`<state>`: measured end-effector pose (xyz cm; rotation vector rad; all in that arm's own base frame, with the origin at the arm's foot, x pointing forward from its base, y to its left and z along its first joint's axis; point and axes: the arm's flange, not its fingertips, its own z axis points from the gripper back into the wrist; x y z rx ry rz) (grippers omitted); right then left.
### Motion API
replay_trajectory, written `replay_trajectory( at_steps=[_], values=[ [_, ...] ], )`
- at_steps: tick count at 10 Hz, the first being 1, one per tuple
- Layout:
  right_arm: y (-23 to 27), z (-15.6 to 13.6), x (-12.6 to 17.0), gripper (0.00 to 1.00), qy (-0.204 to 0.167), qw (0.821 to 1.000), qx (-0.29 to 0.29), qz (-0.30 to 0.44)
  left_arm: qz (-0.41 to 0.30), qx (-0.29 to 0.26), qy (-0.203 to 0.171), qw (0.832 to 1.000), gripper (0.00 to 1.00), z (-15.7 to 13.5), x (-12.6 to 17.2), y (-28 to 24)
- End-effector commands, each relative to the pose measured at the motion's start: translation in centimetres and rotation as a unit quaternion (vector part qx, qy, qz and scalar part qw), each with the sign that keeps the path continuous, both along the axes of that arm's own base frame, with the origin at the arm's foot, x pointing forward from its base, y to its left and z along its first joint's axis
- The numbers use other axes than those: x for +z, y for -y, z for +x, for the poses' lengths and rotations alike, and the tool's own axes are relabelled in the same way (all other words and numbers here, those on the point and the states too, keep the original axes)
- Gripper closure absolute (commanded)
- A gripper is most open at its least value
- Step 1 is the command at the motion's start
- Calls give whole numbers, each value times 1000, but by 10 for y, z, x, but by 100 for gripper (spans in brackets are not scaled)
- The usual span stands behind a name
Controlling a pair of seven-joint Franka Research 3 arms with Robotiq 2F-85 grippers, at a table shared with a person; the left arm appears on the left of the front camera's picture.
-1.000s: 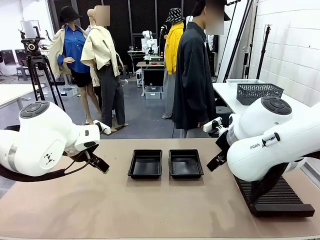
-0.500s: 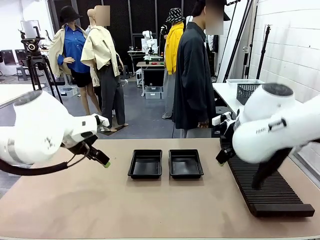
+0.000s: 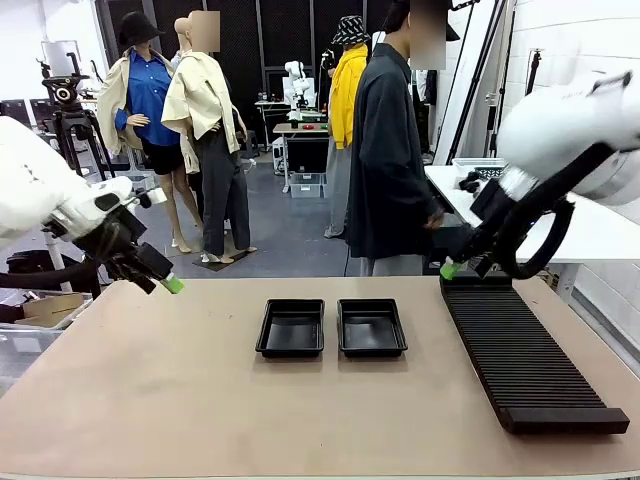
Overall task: Inspect and transfer BCBs to ESD trays.
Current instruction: Pick up the Blank PCB from the PCB Rack and place it in the left ESD tray.
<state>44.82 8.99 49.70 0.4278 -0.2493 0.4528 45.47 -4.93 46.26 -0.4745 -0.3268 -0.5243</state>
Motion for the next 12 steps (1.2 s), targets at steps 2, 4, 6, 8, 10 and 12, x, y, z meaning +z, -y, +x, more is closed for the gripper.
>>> replay_trajectory(
  at_steps=[2,4,6,8,10,12],
  values=[
    [50,16,-14,0,-55,990,3,133,-96,8,-57,994,0,27,-5,-32],
    [105,11,-24,0,-63,965,7,255,-210,43,-61,975,0,20,0,-77],
    [158,3,-38,0,-50,935,16,351,-283,76,-51,955,0,8,3,-122],
    [209,-6,-67,0,-42,910,-18,413,-337,119,-47,933,0,-6,-8,-170],
    [249,-14,-91,0,-36,888,-42,456,-389,139,-47,910,0,-17,-24,-212],
    [272,-22,-100,0,-21,876,-51,479,-425,145,-34,893,0,-27,-35,-245]
  ],
)
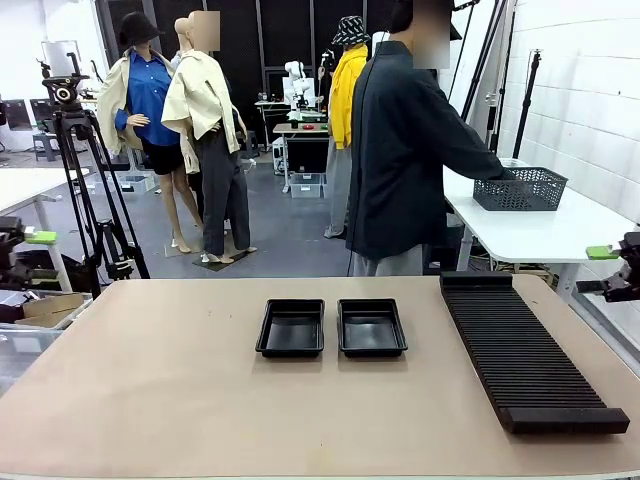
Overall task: Inspect and transfer BCBs to ESD trays.
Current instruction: Pick up the Blank PCB from the PCB Rack and place it in the left ESD tray.
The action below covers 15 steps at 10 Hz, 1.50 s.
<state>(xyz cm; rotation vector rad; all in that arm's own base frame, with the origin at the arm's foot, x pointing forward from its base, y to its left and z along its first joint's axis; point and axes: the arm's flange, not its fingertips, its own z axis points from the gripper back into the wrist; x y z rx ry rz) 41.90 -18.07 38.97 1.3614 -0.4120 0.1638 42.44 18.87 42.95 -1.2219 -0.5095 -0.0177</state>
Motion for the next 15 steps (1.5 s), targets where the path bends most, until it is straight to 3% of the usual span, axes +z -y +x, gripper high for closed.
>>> replay_trajectory(
  at_steps=[1,4,7,8,9,10,15],
  values=[
    [4,4,8,0,21,1000,-5,18,-31,-2,26,999,0,1,-9,-15],
    [10,-2,10,0,27,999,-9,19,-56,1,32,998,0,-5,-32,-36],
    [4,5,14,0,20,1000,14,-6,-56,-2,33,998,0,-5,-34,-39],
    [2,11,17,0,10,1000,12,-19,-59,-4,38,998,0,-4,-34,-41],
    [2,11,20,0,25,1000,4,1,-74,-13,62,995,0,-6,-33,-43],
    [3,6,13,0,15,1000,4,2,-49,-1,17,999,0,-7,-37,-35],
    [3,6,13,0,15,1000,4,2,-49,-1,17,999,0,-7,-37,-35]
  ],
)
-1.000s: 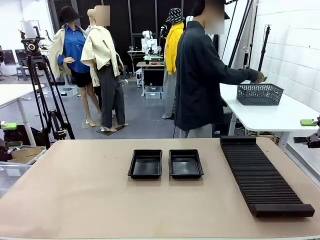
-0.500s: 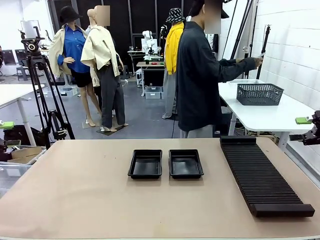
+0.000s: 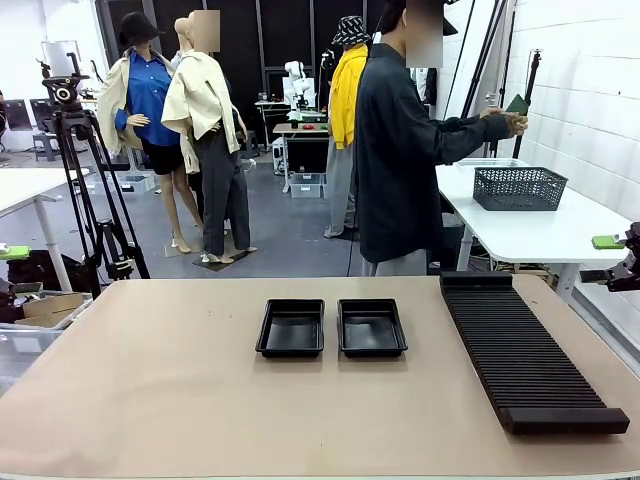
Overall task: Inspect and transfer BCBs to ESD trays.
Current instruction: Pick up the Blank PCB from the PCB Rack and place it in the left ESD tray.
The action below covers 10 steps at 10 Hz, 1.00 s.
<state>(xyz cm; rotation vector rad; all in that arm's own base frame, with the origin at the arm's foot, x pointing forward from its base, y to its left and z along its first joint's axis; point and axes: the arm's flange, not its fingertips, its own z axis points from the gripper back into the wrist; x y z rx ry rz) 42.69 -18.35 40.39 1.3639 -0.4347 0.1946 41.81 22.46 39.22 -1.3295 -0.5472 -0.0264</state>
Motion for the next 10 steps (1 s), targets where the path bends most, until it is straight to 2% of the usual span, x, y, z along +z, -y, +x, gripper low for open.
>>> replay_trajectory(
  at_steps=[1,10],
  values=[
    [0,-2,-1,0,-2,1000,0,1,3,4,-5,1000,0,-1,1,1],
    [0,-2,-1,0,-2,1000,0,1,3,4,-5,1000,0,-1,1,1]
  ],
)
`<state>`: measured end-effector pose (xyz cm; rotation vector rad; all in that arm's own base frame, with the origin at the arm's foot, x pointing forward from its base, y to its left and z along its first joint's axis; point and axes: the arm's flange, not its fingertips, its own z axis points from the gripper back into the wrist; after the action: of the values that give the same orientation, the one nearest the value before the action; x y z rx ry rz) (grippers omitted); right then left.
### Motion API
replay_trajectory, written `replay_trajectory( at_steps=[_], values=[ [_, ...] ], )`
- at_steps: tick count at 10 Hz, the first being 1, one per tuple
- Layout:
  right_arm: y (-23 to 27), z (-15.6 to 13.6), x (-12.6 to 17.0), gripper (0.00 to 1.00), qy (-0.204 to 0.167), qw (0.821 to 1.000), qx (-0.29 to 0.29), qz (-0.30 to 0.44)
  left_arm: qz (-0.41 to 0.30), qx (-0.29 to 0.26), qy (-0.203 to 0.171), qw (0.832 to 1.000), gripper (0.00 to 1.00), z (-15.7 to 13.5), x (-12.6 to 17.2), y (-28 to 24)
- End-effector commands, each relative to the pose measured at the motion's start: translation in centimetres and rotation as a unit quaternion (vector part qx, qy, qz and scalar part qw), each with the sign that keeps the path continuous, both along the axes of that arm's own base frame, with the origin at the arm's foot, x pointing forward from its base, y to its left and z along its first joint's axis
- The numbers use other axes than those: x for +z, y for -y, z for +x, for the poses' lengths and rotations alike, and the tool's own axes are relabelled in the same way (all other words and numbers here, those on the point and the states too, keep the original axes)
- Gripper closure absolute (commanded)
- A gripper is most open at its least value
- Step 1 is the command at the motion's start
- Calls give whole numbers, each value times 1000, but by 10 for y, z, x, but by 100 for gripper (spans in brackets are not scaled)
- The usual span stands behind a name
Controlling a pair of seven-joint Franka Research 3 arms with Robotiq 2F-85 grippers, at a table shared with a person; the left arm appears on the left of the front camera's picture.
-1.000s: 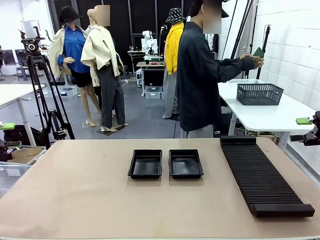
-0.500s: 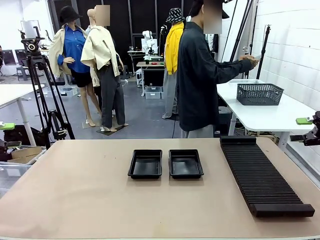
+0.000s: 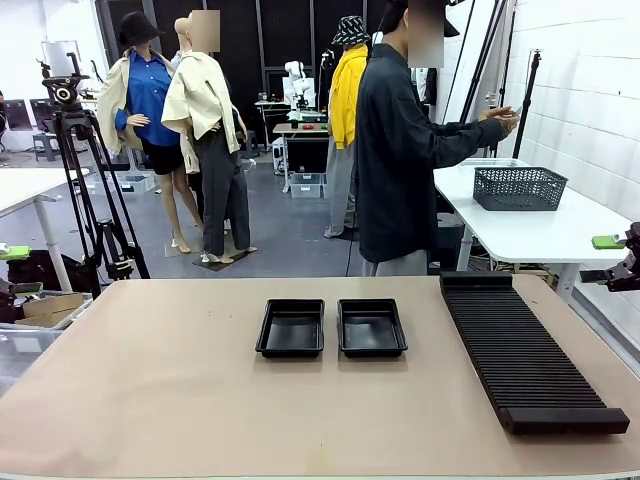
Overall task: Inspect and transfer BCBs to ESD trays.
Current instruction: Pick up the Blank PCB from the PCB Rack and place it in the left ESD tray.
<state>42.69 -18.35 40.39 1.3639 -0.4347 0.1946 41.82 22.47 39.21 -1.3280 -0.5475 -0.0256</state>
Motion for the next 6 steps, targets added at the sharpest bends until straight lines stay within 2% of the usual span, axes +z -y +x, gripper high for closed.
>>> replay_trajectory(
  at_steps=[1,6],
  values=[
    [0,-2,-1,0,-2,1000,0,1,3,3,-5,1000,0,-1,1,1],
    [0,-2,-1,0,-2,1000,0,1,3,3,-5,1000,0,-1,1,1]
  ],
)
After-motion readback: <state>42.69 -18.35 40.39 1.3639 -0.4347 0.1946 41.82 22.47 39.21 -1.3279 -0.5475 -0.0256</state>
